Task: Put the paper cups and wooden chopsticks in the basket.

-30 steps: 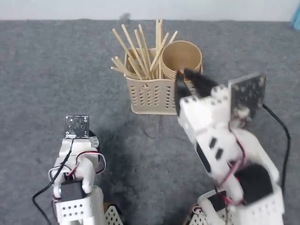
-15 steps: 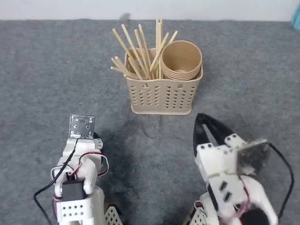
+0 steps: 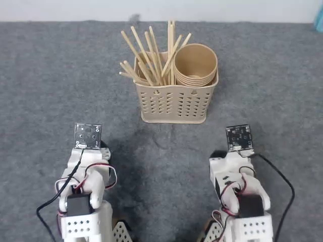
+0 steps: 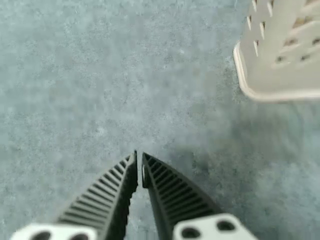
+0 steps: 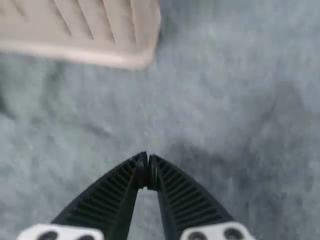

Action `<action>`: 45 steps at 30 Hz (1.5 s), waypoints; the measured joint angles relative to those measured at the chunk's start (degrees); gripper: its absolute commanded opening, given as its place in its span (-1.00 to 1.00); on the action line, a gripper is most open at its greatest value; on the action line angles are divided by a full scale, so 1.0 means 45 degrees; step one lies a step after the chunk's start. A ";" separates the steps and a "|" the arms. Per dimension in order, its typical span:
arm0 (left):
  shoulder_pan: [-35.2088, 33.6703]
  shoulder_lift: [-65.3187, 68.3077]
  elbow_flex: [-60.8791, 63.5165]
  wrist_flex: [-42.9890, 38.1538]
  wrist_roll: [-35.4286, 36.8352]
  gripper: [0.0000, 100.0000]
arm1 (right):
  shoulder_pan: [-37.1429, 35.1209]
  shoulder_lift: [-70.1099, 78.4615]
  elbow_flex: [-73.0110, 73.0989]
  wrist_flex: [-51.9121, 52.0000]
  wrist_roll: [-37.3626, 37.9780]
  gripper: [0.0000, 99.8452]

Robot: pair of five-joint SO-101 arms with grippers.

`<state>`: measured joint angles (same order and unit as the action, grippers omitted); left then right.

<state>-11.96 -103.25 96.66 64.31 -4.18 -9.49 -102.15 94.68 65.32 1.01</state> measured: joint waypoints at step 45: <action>0.0215 0.0000 0.0000 0.1719 0.0000 -0.98 | 0.1465 0.0059 0.0156 0.1875 0.0039 -0.99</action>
<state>-10.99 -103.25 96.66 72.04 -4.18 -2.90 -101.89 95.38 73.76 1.19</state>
